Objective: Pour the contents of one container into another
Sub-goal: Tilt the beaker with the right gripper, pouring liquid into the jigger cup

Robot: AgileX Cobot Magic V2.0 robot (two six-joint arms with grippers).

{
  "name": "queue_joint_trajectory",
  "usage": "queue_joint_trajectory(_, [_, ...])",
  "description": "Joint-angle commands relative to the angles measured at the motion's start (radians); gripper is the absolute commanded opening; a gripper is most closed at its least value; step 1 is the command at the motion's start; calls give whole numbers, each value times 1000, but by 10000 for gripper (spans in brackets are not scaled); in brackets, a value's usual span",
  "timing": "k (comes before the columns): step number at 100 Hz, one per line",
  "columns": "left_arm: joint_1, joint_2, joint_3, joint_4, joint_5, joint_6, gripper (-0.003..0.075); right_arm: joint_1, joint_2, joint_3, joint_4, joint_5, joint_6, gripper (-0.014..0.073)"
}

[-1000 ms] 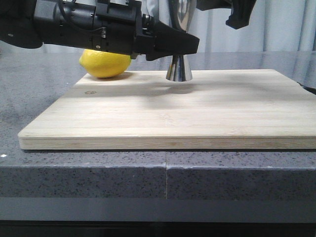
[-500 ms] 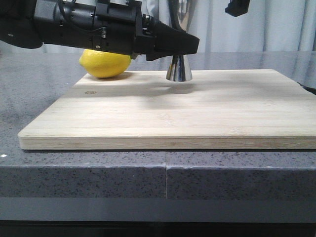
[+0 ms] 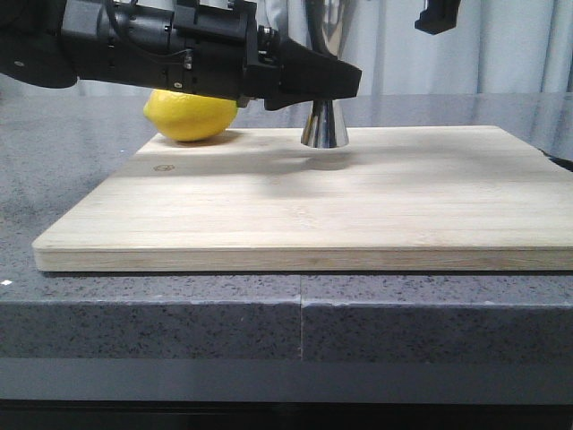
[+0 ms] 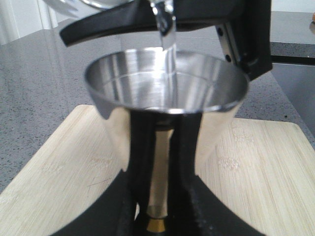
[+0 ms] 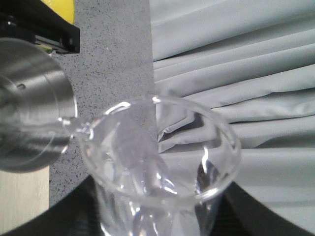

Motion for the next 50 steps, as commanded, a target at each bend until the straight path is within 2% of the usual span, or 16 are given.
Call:
queue_joint_trajectory(1, [-8, -51, -31, -67, 69, -8, 40, -3, -37, -41, 5, -9, -7, 272])
queue_joint_trajectory(50, [-8, -51, -31, -67, 69, -8, 40, -3, -37, -43, -30, -9, -7, 272])
